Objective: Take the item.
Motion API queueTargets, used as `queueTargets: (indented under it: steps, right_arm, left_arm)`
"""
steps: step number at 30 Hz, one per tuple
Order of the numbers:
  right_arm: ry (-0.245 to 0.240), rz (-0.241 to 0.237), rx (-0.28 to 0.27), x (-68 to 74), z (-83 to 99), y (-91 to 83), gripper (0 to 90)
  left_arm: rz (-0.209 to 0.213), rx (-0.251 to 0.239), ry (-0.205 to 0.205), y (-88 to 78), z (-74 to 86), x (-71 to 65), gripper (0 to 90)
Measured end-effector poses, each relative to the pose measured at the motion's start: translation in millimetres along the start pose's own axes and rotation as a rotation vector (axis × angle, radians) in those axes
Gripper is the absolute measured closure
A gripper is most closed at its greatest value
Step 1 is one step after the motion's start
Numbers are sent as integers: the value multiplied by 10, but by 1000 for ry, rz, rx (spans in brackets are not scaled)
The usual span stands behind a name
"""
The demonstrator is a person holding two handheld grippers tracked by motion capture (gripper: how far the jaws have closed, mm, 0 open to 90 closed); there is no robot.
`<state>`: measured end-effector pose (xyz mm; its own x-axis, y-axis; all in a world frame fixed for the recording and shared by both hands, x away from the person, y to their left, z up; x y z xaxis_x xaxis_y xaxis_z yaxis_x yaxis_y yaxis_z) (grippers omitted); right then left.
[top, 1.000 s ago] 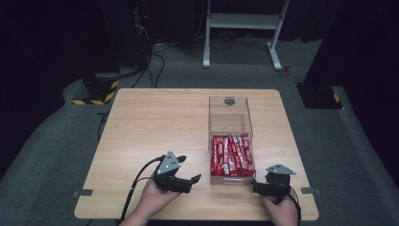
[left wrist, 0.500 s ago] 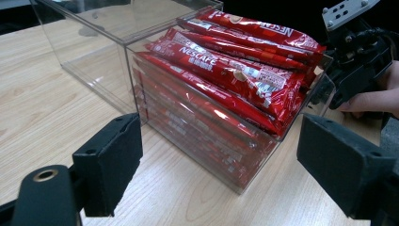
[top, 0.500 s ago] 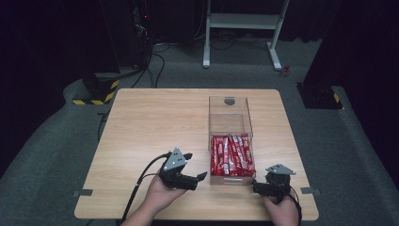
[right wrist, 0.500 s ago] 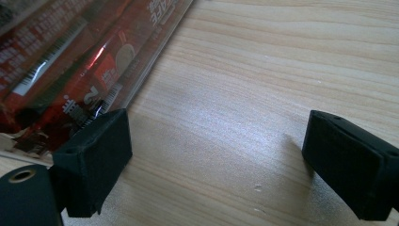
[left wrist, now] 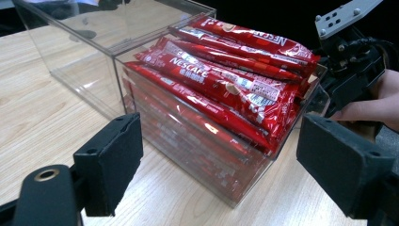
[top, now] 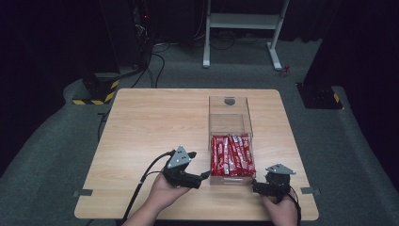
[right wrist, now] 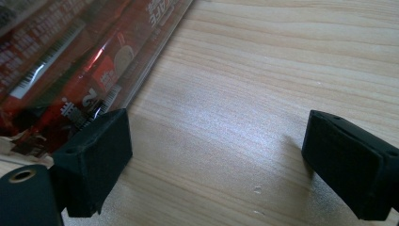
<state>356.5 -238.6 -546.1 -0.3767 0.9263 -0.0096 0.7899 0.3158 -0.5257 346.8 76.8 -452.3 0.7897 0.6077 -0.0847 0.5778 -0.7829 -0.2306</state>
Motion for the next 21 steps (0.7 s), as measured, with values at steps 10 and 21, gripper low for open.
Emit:
queueTargets:
  steps: [10, 21]
  right_arm:
    - [2, 5, 1, 0, -5, 7, 90]
    - [5, 6, 0, -2, -9, 15, 89]
  left_arm:
    - [21, -2, -1, 108, -44, -55, 161]
    - [40, -5, 5, 242, -116, -112, 163]
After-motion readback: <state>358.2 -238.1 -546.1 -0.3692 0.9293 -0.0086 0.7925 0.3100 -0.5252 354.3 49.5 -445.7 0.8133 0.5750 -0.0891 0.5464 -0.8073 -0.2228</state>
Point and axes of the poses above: each handheld gripper's, and its own axes: y roughly forward along the jaws, z roughly out of its underside, x roughly to its left, the point moved 3 cm from there along y, roughly forward along the jaws, and after that the axes turned 14 degrees about -x, right-handed, at the moved point
